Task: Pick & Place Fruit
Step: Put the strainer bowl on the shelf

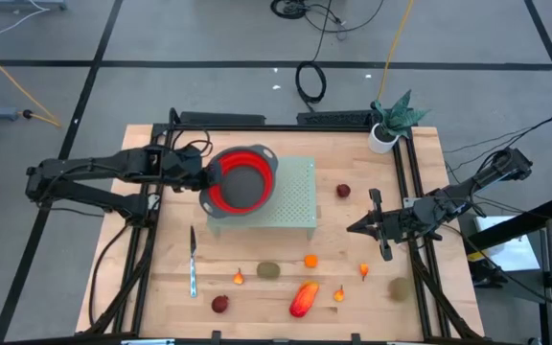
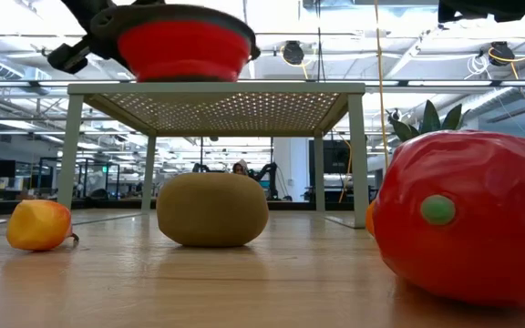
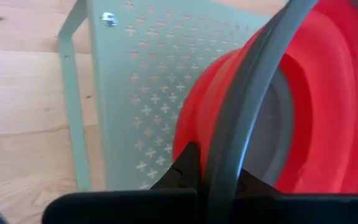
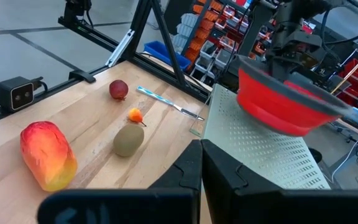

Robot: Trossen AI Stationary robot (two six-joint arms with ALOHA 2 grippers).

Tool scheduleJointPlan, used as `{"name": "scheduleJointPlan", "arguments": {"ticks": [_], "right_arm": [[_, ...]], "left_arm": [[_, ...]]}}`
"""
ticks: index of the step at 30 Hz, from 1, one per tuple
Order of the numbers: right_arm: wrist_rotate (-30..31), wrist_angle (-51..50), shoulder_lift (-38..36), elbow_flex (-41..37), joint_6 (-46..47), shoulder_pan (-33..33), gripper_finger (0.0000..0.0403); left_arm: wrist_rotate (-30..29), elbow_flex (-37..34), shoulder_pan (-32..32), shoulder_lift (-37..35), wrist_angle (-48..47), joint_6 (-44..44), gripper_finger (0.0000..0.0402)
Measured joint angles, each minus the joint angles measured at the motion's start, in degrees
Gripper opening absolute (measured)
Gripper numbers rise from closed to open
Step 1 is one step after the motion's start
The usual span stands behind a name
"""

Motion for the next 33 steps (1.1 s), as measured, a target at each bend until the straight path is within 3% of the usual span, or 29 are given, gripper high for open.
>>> {"name": "scheduleJointPlan", "arguments": {"ticks": [33], "right_arm": [[0.0,-0.09,-0.01,0.0,0.0,0.0,0.0]], "left_arm": [[2.25,0.02,0.0,0.02,-0.44,-0.35,0.0]]}}
